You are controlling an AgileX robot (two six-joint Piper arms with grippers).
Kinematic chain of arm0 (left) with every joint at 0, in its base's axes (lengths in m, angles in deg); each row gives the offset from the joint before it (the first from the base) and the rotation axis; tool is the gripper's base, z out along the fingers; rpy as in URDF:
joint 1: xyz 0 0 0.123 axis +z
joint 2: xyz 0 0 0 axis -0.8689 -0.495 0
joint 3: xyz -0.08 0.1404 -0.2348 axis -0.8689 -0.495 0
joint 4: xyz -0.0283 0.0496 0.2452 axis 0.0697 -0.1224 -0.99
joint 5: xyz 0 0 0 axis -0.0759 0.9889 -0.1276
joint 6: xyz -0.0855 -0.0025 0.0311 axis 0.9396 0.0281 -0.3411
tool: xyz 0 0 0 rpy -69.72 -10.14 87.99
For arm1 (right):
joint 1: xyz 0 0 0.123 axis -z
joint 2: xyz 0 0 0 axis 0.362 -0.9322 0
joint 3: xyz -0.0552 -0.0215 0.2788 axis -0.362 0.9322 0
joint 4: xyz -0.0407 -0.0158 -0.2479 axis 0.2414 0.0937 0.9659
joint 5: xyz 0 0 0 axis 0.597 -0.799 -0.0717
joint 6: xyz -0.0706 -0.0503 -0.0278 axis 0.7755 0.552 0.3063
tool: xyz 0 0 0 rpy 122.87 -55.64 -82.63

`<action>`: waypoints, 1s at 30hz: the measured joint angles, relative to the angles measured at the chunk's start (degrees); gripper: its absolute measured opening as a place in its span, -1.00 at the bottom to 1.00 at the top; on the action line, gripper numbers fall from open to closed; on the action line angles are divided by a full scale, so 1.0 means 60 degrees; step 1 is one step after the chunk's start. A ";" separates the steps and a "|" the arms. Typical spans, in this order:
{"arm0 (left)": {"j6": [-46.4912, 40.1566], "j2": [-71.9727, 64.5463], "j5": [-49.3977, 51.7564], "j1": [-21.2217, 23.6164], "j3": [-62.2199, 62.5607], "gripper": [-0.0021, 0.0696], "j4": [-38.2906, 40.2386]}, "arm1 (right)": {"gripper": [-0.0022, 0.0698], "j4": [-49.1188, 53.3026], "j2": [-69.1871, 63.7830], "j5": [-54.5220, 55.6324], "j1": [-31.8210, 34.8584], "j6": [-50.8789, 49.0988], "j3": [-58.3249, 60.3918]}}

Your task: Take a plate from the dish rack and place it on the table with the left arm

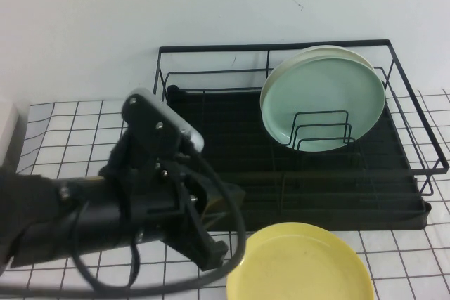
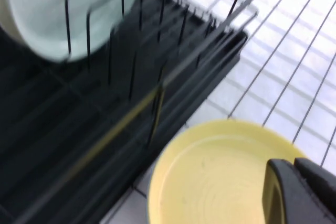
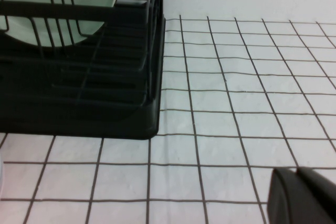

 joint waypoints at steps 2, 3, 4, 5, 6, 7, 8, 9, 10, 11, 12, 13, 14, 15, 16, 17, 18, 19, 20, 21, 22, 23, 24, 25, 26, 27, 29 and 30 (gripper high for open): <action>-0.0143 0.0693 -0.0158 0.0000 -0.0240 -0.94 0.0000 | -0.94 0.0000 0.0000 0.0000 0.0000 0.0000 0.0000; -0.0183 0.1104 -0.0331 0.0000 -0.0433 -0.94 0.0000 | -0.94 -0.0006 0.0000 0.0000 0.0000 0.0000 0.0000; -0.0208 0.1439 -0.0484 0.0000 -0.0607 -0.94 0.0000 | -0.94 -0.0006 0.0000 0.0000 0.0000 0.0000 0.0000; -0.0250 0.1859 -0.0708 0.0000 -0.0840 -0.94 0.0000 | -0.94 -0.0006 0.0000 0.0000 0.0000 0.0000 0.0000; -0.0299 0.2280 -0.0929 0.0000 -0.1141 -0.94 0.0000 | -0.94 -0.0006 0.0000 0.0000 0.0000 0.0000 0.0000; -0.0336 0.2691 -0.1134 0.0000 -0.1342 -0.94 0.0000 | -0.94 -0.0006 0.0000 0.0000 0.0000 0.0000 0.0000; -0.0352 0.3095 -0.1303 0.0000 -0.1597 -0.94 0.0000 | -0.94 -0.0006 0.0000 0.0000 0.0000 0.0000 0.0000; -0.0377 0.3520 -0.1442 0.0000 -0.1854 -0.94 0.0000 | -0.94 -0.0022 0.0000 0.0000 0.0000 0.0000 0.0000; -0.0376 0.3848 -0.1516 0.0000 -0.2041 -0.94 0.0000 | -0.94 -0.0022 0.0000 0.0000 0.0000 0.0000 0.0000; -0.0376 0.4205 -0.1533 0.0000 -0.2265 -0.94 0.0000 | -0.94 -0.0022 0.0000 0.0000 0.0000 0.0000 0.0000; -0.0376 0.4511 -0.1533 0.0000 -0.2483 -0.94 0.0000 | -0.94 -0.0022 0.0000 0.0000 0.0000 0.0000 0.0000; -0.0380 0.4724 -0.1516 0.0000 -0.2646 -0.94 0.0000 | -0.94 -0.0022 0.0000 0.0000 0.0000 0.0000 0.0000; -0.0380 0.4956 -0.1494 0.0000 -0.2838 -0.94 0.0000 | -0.94 -0.0022 0.0000 0.0000 0.0000 0.0000 0.0000; -0.0380 0.5152 -0.1453 0.0000 -0.3018 -0.94 0.0000 | -0.94 -0.0022 0.0000 0.0000 0.0000 0.0000 0.0000; -0.0396 0.5291 -0.1435 0.0000 -0.3161 -0.94 0.0000 | -0.94 -0.0022 0.0000 0.0000 0.0000 0.0000 0.0000; -0.0396 0.5428 -0.1435 0.0000 -0.3243 -0.94 0.0000 | -0.94 -0.0022 0.0000 0.0000 0.0000 0.0000 0.0000; -0.0396 0.5538 -0.1404 0.0000 -0.3288 -0.94 0.0021 | -0.94 -0.0022 0.0000 0.0000 0.0000 0.0000 0.0000; -0.0396 0.5606 -0.1379 0.0000 -0.3294 -0.94 0.0035 | -0.94 -0.0022 0.0000 0.0000 0.0000 0.0000 0.0000; -0.0396 0.5651 -0.1323 0.0000 -0.3312 -0.94 0.0002 | -0.94 -0.0022 0.0000 0.0000 0.0000 0.0000 0.0000; -0.0396 0.5655 -0.1263 0.0000 -0.3312 -0.94 -0.0092 | -0.94 -0.0022 0.0000 0.0000 0.0000 0.0000 0.0000; -0.0396 0.5655 -0.1185 0.0000 -0.3330 -0.94 -0.0183 | -0.94 -0.0022 0.0000 0.0000 0.0000 0.0000 0.0000; -0.0415 0.5655 -0.1161 0.0000 -0.3344 -0.94 -0.0268 | -0.94 -0.0022 0.0000 0.0000 0.0000 0.0000 0.0000; -0.0445 0.5655 -0.1121 0.0000 -0.3344 -0.94 -0.0326 | -0.94 -0.0022 0.0000 0.0000 0.0000 0.0000 0.0000; -0.0460 0.5655 -0.1104 0.0000 -0.3344 -0.94 -0.0335 | -0.94 -0.0022 0.0000 0.0000 0.0000 0.0000 0.0000; -0.0460 0.5655 -0.1107 0.0000 -0.3344 -0.95 -0.0335 | -0.94 -0.0022 0.0000 0.0000 0.0000 0.0000 0.0000; -0.0460 0.5655 -0.1107 0.0000 -0.3367 -0.95 -0.0335 | -0.94 -0.0022 0.0000 0.0000 0.0000 0.0000 0.0000; -0.0481 0.5733 -0.1107 0.0000 -0.3509 -0.95 -0.0335 | -0.94 -0.0022 0.0000 0.0000 0.0000 0.0000 0.0000; -0.0497 0.5792 -0.1157 0.0000 -0.3599 -0.95 -0.0335 | -0.94 -0.0022 0.0000 0.0000 0.0000 0.0000 0.0000</action>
